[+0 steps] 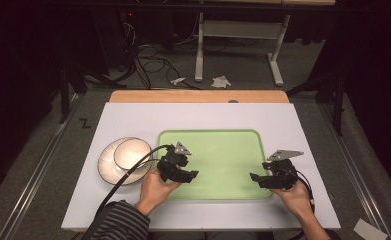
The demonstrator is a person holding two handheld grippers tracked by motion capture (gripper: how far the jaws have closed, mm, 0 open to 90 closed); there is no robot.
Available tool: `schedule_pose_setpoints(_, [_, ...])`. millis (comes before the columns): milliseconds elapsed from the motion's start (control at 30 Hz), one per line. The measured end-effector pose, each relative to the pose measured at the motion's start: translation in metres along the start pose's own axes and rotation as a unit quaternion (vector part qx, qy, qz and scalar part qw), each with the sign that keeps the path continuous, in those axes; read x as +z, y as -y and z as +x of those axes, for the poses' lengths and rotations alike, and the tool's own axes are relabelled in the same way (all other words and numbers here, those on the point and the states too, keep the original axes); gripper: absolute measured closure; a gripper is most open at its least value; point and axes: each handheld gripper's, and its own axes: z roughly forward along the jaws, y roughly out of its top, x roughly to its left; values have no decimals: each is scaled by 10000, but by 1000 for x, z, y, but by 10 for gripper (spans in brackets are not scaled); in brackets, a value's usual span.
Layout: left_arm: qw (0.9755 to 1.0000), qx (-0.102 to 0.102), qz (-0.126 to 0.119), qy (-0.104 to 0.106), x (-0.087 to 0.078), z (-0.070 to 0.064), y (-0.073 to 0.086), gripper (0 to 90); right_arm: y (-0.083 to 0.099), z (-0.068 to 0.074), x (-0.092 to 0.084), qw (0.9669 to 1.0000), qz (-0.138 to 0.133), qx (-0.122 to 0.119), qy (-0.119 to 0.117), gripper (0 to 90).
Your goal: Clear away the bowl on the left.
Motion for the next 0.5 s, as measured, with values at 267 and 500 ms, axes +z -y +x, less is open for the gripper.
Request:
schedule_pose_setpoints(267, [10000,41,22,-52,0,1,0,429,0,3,0,10000,31,-7,-30,339])
schedule_pose_setpoints(500, [10000,27,-28,-41,-2,1,-2,406,-1,2,-4,9999,-134,5,78,323])
